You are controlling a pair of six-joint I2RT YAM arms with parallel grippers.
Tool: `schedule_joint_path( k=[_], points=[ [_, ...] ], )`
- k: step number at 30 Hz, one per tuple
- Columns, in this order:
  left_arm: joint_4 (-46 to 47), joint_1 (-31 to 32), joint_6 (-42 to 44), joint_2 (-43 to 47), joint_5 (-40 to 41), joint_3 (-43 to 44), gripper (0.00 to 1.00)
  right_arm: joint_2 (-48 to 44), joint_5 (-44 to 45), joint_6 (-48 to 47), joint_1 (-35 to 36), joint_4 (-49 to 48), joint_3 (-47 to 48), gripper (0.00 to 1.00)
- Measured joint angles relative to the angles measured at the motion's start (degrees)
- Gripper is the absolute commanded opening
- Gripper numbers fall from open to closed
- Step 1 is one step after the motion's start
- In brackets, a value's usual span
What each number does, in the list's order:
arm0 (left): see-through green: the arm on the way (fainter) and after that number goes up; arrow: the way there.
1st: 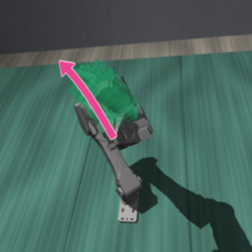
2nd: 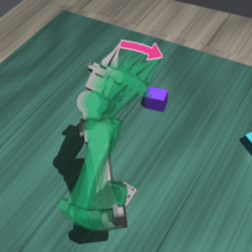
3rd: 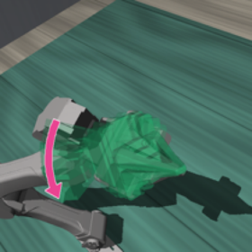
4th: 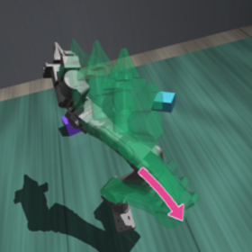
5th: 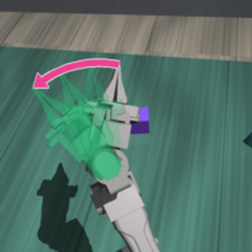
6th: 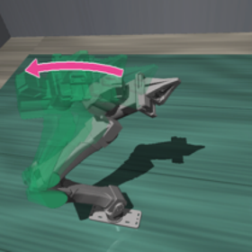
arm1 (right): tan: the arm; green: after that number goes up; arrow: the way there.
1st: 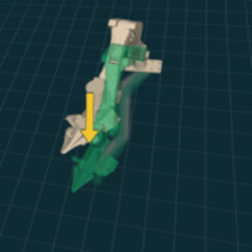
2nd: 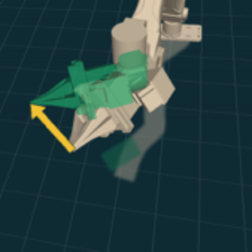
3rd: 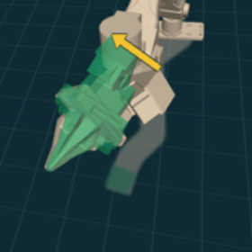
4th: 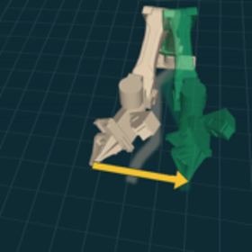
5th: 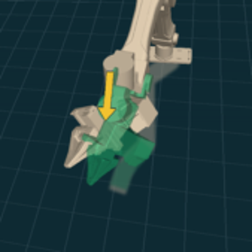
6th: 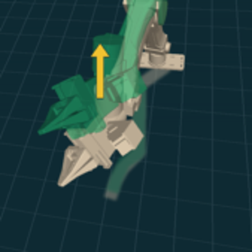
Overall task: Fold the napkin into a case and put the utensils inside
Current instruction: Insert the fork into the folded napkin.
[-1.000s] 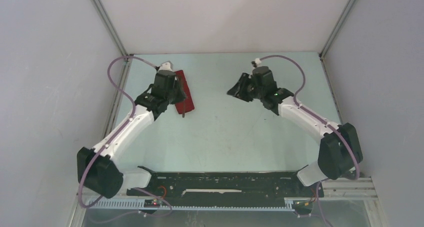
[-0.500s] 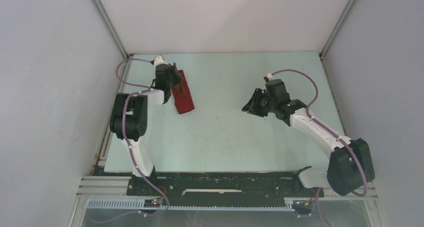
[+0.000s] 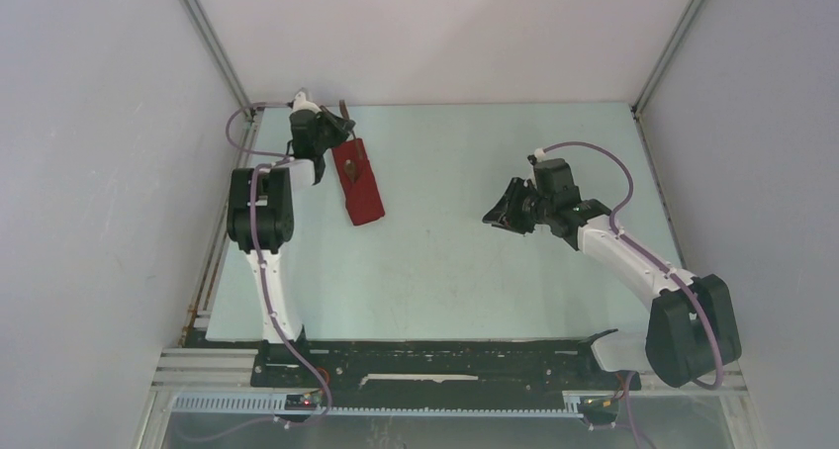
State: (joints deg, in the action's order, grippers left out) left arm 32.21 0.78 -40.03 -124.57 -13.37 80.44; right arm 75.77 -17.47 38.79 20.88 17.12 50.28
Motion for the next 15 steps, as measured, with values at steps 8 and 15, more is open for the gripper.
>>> schedule_joint_path(
  k=[8,15],
  points=[
    [-4.92,-0.22,-2.78,-2.71,-3.21,2.49,0.07,0.00,-1.99,0.42,-0.24,-0.70,0.00,0.35],
    [-8.72,-0.22,-4.57,-2.86,-4.50,2.64,0.08,-0.09,-2.58,0.59,-0.24,-0.94,-0.33,0.34]
  ],
)
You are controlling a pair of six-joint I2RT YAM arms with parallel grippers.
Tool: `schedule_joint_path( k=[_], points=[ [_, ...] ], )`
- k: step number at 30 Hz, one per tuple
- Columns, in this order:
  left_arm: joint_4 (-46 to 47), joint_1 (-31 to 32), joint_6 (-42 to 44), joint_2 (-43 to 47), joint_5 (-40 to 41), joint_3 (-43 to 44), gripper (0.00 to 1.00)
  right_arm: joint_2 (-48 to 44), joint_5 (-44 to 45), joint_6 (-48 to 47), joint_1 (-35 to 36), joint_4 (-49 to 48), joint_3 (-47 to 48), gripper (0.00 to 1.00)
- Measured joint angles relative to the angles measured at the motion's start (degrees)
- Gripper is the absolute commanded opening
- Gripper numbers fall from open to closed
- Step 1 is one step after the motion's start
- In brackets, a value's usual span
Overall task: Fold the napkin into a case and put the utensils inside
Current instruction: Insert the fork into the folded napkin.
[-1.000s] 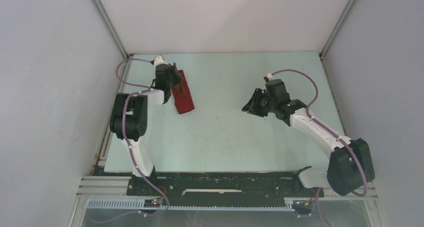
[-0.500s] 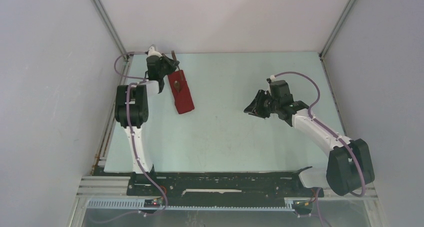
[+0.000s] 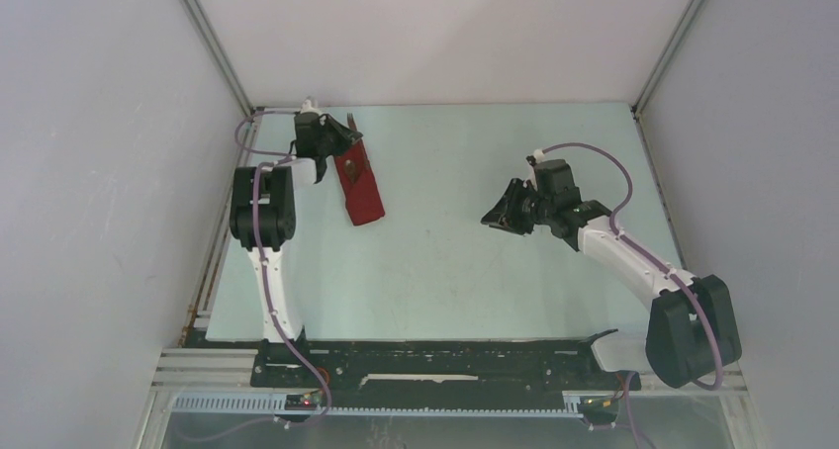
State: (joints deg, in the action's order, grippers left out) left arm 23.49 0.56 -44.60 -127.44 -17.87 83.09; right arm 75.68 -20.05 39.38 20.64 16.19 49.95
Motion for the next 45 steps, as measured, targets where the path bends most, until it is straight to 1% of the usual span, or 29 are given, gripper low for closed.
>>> schedule_joint_path(
  k=[12,22,31,38,45],
  points=[
    [-0.09,-2.67,-1.07,-0.09,-0.48,-0.04,0.07,-0.09,-0.92,0.46,0.00,-1.09,-0.74,0.33],
    [-1.53,-2.86,-1.70,-0.20,-1.60,-0.04,0.07,-0.09,-1.68,1.03,0.00,-2.03,-1.01,0.33],
    [-2.29,-2.82,-1.51,-0.20,-2.38,-0.33,0.10,-0.35,-2.10,1.49,0.00,-2.34,-3.04,0.32],
    [-1.81,-2.80,-1.57,-0.17,-3.41,-4.26,0.10,-1.16,-2.38,1.64,0.00,-2.36,-3.19,0.31],
    [-0.22,-2.36,-1.79,-0.13,-4.04,-6.03,0.10,-2.03,-2.56,1.97,0.02,-3.26,-3.87,0.31]
  ],
)
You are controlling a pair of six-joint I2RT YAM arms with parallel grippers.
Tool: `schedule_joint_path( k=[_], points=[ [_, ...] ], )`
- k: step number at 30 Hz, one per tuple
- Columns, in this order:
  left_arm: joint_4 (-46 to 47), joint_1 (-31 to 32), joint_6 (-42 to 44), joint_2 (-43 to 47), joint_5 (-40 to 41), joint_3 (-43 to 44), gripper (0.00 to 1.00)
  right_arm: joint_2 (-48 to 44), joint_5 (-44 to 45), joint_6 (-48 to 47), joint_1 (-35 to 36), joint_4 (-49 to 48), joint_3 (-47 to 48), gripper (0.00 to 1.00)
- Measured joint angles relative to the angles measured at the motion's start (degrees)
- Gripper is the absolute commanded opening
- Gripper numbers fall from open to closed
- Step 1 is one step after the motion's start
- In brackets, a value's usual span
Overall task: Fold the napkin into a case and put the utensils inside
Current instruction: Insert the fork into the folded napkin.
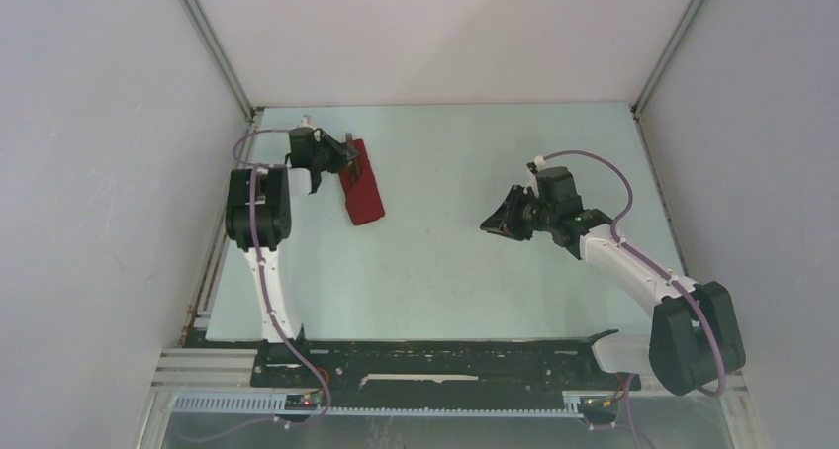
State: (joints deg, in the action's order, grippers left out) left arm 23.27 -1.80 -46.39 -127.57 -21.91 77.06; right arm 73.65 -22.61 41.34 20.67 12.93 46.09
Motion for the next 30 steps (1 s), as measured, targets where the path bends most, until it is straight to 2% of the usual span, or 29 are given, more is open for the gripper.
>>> schedule_joint_path(
  k=[23,30],
  points=[
    [8.55,0.96,-2.78,3.34,-1.33,-9.20,0.08,-3.37,0.04,0.96,0.83,-0.55,-3.13,0.29],
    [12.37,2.89,-4.72,4.44,-1.20,-12.41,0.12,-3.50,0.04,1.18,1.09,-0.66,-3.23,0.29]
  ],
)
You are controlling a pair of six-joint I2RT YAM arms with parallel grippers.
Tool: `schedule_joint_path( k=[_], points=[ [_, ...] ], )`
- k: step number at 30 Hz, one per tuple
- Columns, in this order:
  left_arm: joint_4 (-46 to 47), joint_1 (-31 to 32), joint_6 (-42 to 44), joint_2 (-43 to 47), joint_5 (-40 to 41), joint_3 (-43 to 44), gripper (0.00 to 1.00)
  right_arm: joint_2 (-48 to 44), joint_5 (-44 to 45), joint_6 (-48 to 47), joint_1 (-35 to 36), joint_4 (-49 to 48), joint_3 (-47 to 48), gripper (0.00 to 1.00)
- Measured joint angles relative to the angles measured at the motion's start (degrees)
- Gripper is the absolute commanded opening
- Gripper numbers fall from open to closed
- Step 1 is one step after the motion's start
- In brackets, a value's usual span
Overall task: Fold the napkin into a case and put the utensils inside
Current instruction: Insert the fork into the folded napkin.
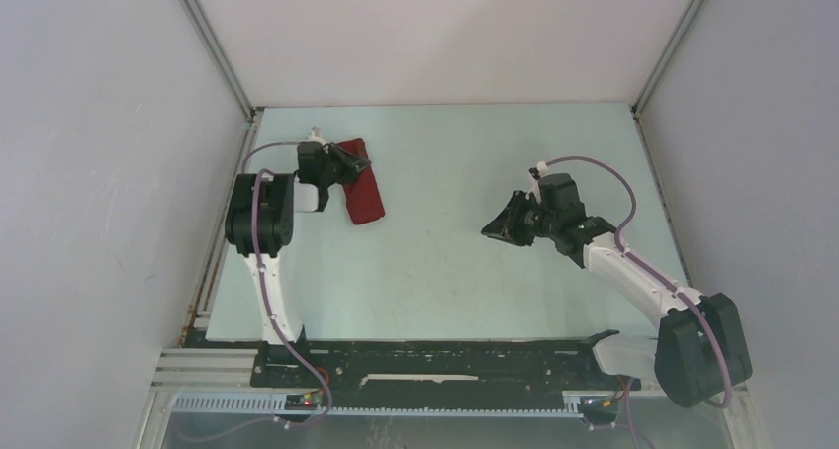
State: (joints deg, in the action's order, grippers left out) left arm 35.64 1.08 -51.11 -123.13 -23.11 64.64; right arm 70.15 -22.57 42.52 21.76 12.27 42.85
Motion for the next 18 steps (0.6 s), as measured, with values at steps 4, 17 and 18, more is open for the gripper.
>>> schedule_joint_path(
  k=[4,17,18],
  points=[
    [1.53,0.66,-0.94,0.35,0.22,-1.03,0.16,-0.20,-0.02,0.09,0.22,-0.24,-0.28,0.29],
    [2.34,0.66,-1.38,2.21,2.01,-3.19,0.26,-1.86,-0.02,0.26,0.39,-0.46,-0.96,0.29],
    [2.27,0.66,-1.36,2.29,2.01,-3.21,0.28,-1.86,-0.02,0.26,0.39,-0.48,-0.96,0.29]
  ],
)
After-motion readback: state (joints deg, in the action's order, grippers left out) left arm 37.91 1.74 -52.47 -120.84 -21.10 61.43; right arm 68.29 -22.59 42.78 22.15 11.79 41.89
